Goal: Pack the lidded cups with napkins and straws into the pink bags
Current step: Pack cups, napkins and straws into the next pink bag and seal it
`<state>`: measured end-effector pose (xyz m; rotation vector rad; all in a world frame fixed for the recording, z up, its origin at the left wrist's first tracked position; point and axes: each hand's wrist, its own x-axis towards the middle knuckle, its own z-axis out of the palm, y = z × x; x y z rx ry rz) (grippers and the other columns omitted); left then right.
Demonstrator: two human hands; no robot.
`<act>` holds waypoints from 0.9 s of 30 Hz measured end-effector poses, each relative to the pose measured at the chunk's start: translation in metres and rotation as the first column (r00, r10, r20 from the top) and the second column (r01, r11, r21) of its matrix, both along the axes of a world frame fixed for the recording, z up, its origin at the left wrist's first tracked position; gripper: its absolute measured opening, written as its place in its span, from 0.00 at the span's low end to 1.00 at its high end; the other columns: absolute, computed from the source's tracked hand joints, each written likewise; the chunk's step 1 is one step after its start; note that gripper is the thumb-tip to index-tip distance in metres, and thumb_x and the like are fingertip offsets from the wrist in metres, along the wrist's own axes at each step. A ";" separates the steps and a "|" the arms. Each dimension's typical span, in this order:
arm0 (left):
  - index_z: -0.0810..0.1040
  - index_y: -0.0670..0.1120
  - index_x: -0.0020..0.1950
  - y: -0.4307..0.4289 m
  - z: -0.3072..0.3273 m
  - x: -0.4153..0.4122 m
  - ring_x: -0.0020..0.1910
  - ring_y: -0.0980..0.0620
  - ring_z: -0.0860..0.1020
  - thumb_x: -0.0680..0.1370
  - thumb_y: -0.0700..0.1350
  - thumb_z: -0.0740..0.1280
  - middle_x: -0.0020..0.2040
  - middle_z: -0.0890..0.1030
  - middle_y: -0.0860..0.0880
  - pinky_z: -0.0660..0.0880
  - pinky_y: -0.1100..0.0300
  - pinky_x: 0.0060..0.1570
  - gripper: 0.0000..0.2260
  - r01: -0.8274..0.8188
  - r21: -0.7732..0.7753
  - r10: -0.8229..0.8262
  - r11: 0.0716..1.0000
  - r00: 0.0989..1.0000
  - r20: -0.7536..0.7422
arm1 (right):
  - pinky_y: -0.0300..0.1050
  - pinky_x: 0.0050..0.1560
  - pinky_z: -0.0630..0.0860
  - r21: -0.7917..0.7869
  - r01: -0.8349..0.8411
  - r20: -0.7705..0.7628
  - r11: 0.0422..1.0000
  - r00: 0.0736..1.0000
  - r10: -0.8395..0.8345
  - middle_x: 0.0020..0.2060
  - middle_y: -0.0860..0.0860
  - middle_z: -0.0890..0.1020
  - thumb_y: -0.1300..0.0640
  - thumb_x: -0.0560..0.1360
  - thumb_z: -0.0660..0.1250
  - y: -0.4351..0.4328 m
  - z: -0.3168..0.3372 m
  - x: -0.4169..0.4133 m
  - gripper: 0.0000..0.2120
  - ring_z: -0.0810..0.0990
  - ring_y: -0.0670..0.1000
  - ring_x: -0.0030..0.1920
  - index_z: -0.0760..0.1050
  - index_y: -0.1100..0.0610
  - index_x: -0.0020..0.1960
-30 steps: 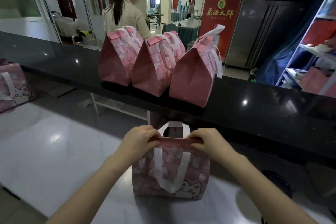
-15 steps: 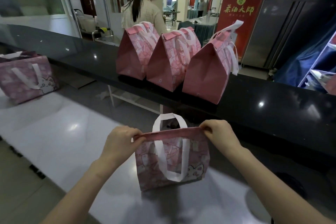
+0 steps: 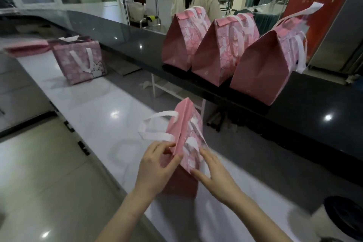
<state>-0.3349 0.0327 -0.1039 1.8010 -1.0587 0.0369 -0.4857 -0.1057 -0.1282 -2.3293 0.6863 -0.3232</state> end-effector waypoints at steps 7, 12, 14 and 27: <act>0.62 0.61 0.70 0.021 -0.054 0.017 0.65 0.60 0.70 0.65 0.50 0.77 0.65 0.70 0.55 0.66 0.68 0.64 0.38 0.135 0.217 -0.085 0.967 0.971 -0.224 | 0.41 0.72 0.56 0.145 -0.077 -0.038 0.986 0.996 0.083 0.78 0.44 0.48 0.39 0.67 0.70 0.021 -0.037 -0.001 0.54 0.47 0.44 0.77 0.29 0.37 0.73; 0.65 0.55 0.71 0.021 -0.069 0.029 0.56 0.60 0.78 0.59 0.41 0.73 0.57 0.79 0.56 0.75 0.65 0.54 0.41 0.119 0.316 -0.019 0.941 0.953 -0.302 | 0.50 0.70 0.65 0.124 -0.017 0.010 0.992 1.000 0.016 0.77 0.50 0.55 0.56 0.69 0.69 0.025 -0.043 0.016 0.54 0.58 0.53 0.75 0.30 0.37 0.74; 0.64 0.61 0.69 0.021 -0.069 0.030 0.50 0.63 0.79 0.59 0.42 0.71 0.52 0.81 0.60 0.75 0.68 0.48 0.40 0.106 0.296 -0.008 0.949 0.949 -0.314 | 0.44 0.68 0.66 0.114 -0.019 0.041 0.993 0.999 0.014 0.77 0.49 0.56 0.63 0.67 0.65 0.027 -0.043 0.021 0.53 0.60 0.53 0.75 0.32 0.36 0.74; 0.61 0.75 0.60 0.075 -0.029 0.134 0.44 0.64 0.80 0.63 0.37 0.68 0.45 0.80 0.64 0.73 0.74 0.38 0.39 0.050 0.168 -0.007 0.984 0.968 -0.250 | 0.34 0.43 0.72 0.058 0.015 0.118 0.998 0.993 -0.022 0.66 0.44 0.73 0.69 0.68 0.64 0.085 0.001 0.135 0.53 0.80 0.50 0.49 0.37 0.28 0.72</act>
